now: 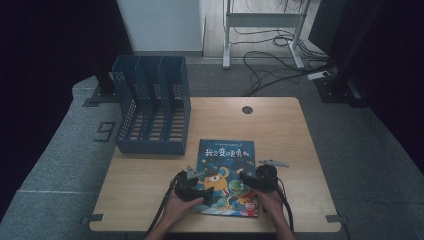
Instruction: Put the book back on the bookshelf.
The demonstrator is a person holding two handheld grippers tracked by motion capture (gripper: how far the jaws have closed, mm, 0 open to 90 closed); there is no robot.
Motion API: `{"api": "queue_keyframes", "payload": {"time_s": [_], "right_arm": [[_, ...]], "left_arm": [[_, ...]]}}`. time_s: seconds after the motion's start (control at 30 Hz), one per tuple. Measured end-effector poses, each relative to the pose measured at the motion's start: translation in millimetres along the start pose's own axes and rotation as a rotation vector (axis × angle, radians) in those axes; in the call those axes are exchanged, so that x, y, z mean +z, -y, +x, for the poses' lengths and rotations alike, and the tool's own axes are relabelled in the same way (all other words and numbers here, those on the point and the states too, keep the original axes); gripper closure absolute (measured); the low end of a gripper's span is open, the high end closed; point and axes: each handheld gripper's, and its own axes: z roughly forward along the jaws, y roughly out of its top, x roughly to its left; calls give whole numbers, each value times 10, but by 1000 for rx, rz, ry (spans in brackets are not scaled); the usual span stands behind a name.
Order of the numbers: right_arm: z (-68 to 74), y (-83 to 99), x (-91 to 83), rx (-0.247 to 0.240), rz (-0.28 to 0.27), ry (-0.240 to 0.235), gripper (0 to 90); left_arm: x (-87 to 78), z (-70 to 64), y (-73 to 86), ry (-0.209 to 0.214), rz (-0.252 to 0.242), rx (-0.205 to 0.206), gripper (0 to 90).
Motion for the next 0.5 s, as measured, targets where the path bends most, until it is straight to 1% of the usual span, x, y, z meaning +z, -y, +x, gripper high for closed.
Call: {"api": "queue_keyframes", "payload": {"time_s": [0.07,0.1,0.13,0.17,0.2,0.27,0.3,0.37,0.5], "right_arm": [[-11,-24,-35,13,-9,-23,253],[-27,-51,-78,28,-22,-50,256],[-27,-51,-78,28,-22,-50,256],[-32,-73,-117,35,-35,-70,258],[-32,-73,-117,35,-35,-70,258],[-33,-91,-162,40,-47,-94,259],[-33,-91,-162,40,-47,-94,259],[-48,-98,-174,40,-47,-109,265],[-90,-106,-190,57,-41,-138,277]], "left_arm": [[-5,16,1,11,-5,-7,142],[-7,26,0,17,-5,-9,142],[-11,36,-2,25,-6,-16,142],[-14,45,-3,30,-7,-20,141],[-15,50,-2,36,-9,-27,141],[-19,64,-4,43,-8,-32,141],[-19,67,-5,48,-9,-36,141],[-21,71,-5,48,-8,-33,140],[-21,75,-2,51,-11,-33,140]]}}
